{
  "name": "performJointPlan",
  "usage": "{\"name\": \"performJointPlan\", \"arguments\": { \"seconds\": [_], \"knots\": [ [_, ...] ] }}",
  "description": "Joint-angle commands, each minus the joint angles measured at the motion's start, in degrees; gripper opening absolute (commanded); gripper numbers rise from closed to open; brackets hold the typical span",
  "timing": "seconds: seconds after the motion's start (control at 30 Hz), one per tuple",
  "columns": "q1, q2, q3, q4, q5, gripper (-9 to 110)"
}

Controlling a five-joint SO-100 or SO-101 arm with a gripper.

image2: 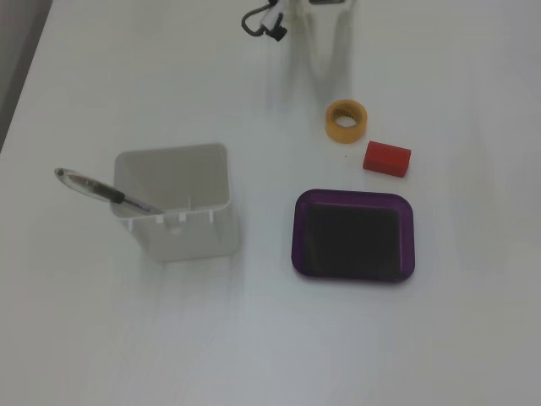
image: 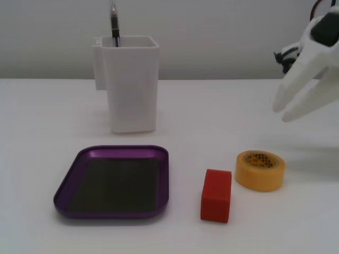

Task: Grab up the yellow tape and put it in the box.

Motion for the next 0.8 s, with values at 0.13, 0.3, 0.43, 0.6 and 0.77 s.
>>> {"name": "performJointPlan", "arguments": {
  "seconds": [0.13, 0.3, 0.43, 0.6, 0.77],
  "knots": [
    [-1.2, -29.4, -17.6, 0.4, -6.4, 7],
    [-1.3, -44.3, -26.2, 2.7, -6.7, 12],
    [-1.5, -52.0, -29.8, 2.0, -6.6, 14],
    [-1.5, -57.6, -31.4, 1.8, -6.8, 14],
    [-1.4, -59.4, -31.3, -1.4, -6.7, 14]
  ]
}}
